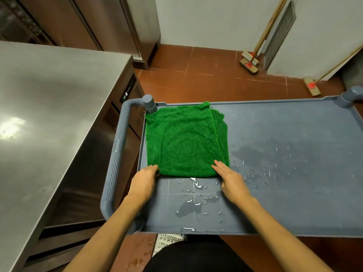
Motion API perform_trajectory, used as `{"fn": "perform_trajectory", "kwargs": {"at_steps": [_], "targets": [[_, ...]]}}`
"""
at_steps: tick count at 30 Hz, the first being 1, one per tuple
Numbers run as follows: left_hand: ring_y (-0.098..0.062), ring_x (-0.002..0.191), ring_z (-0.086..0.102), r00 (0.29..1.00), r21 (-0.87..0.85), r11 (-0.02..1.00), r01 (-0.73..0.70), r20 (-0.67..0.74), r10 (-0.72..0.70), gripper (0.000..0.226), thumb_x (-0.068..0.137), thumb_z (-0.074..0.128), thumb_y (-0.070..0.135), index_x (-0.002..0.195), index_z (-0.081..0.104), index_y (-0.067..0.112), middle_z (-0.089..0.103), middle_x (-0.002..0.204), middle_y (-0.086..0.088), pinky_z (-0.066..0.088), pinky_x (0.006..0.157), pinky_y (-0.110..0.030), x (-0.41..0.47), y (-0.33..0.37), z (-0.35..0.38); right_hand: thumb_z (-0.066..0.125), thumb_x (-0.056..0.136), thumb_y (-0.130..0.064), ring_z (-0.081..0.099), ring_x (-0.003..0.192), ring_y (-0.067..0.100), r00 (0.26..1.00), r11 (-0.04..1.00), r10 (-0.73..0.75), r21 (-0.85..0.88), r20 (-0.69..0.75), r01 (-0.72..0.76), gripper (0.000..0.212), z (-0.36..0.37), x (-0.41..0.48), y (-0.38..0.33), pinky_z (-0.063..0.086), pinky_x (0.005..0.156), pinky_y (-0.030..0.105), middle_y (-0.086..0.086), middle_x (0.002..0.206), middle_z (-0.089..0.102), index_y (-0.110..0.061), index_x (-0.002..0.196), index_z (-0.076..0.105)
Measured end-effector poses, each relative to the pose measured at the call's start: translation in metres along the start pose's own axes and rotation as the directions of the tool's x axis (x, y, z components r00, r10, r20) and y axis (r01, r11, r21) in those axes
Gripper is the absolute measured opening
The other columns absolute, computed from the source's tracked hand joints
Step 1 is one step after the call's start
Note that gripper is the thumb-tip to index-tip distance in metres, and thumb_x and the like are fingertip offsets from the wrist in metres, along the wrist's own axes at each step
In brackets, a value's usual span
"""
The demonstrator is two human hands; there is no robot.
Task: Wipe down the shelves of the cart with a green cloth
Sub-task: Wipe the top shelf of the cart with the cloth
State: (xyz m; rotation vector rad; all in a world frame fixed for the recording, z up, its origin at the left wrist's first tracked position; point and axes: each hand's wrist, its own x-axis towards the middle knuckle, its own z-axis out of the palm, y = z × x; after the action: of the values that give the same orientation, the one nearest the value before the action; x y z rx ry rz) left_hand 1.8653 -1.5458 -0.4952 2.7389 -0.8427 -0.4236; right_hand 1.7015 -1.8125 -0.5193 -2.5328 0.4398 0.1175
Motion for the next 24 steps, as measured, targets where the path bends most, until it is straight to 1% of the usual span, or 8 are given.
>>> {"fn": "perform_trajectory", "kwargs": {"at_steps": [4,7,10,15,18,21,24], "targets": [[-0.041,0.089,0.062,0.999,0.013,1.0,-0.015,0.044,0.015,0.013,0.097,0.051,0.019,0.094,0.057,0.008,0.067,0.095,-0.016,0.048,0.068,-0.044,-0.009,0.002,-0.003,0.04,0.072,0.022,0.034,0.143,0.017,0.999,0.999,0.041,0.008,-0.014,-0.041,0.079,0.002,-0.013,-0.007,0.029,0.114,0.029,-0.001,0.153,0.038,-0.014,0.142,0.05],[-0.042,0.092,0.062,0.995,0.06,0.998,-0.012,0.096,0.006,0.013,0.098,0.047,0.017,0.099,0.056,0.007,0.066,0.099,-0.018,0.05,0.072,-0.045,-0.019,0.005,-0.004,0.04,0.074,0.02,0.032,0.144,0.014,0.997,0.997,0.081,-0.004,-0.016,-0.081,0.079,0.003,-0.029,-0.015,0.032,0.113,0.03,-0.005,0.154,0.037,-0.017,0.143,0.048],[-0.043,0.094,0.062,0.991,0.1,0.995,-0.004,0.135,-0.01,0.013,0.097,0.045,0.012,0.103,0.055,0.006,0.066,0.101,-0.019,0.048,0.074,-0.045,-0.031,0.01,-0.004,0.039,0.075,0.019,0.032,0.144,0.013,0.995,0.995,0.103,-0.01,-0.011,-0.103,0.077,0.008,-0.044,-0.021,0.029,0.114,0.028,-0.005,0.154,0.037,-0.017,0.143,0.048],[-0.043,0.092,0.062,0.986,0.215,0.976,-0.022,0.168,-0.015,0.015,0.092,0.045,0.004,0.103,0.055,0.009,0.067,0.099,-0.018,0.046,0.068,-0.045,-0.054,0.017,-0.002,0.041,0.075,0.019,0.037,0.142,0.016,0.99,0.991,0.136,-0.008,-0.025,-0.137,0.075,0.016,-0.071,-0.029,0.033,0.112,0.031,-0.003,0.152,0.041,-0.016,0.141,0.051],[-0.043,0.095,0.063,0.984,0.259,0.965,-0.04,0.18,-0.007,0.018,0.091,0.046,0.003,0.105,0.055,0.01,0.067,0.102,-0.017,0.047,0.071,-0.046,-0.068,0.019,-0.001,0.041,0.077,0.018,0.036,0.142,0.015,0.989,0.989,0.146,-0.011,-0.003,-0.146,0.074,0.016,-0.086,-0.034,0.033,0.112,0.03,-0.003,0.152,0.04,-0.017,0.142,0.05],[-0.042,0.097,0.063,0.983,0.291,0.954,-0.07,0.185,0.016,0.018,0.095,0.045,0.006,0.109,0.055,0.01,0.067,0.105,-0.017,0.048,0.075,-0.045,-0.082,0.019,0.002,0.042,0.076,0.018,0.038,0.141,0.015,0.985,0.985,0.171,-0.011,0.002,-0.171,0.074,0.017,-0.1,-0.038,0.031,0.112,0.028,-0.003,0.151,0.043,-0.017,0.14,0.052],[-0.042,0.099,0.063,0.984,0.294,0.952,-0.084,0.177,0.032,0.019,0.097,0.044,0.01,0.112,0.055,0.01,0.066,0.107,-0.018,0.048,0.076,-0.045,-0.095,0.018,0.005,0.043,0.074,0.017,0.044,0.137,0.02,0.982,0.982,0.186,-0.007,-0.011,-0.186,0.073,0.019,-0.113,-0.042,0.035,0.11,0.03,0.0,0.147,0.048,-0.016,0.138,0.055]]}}
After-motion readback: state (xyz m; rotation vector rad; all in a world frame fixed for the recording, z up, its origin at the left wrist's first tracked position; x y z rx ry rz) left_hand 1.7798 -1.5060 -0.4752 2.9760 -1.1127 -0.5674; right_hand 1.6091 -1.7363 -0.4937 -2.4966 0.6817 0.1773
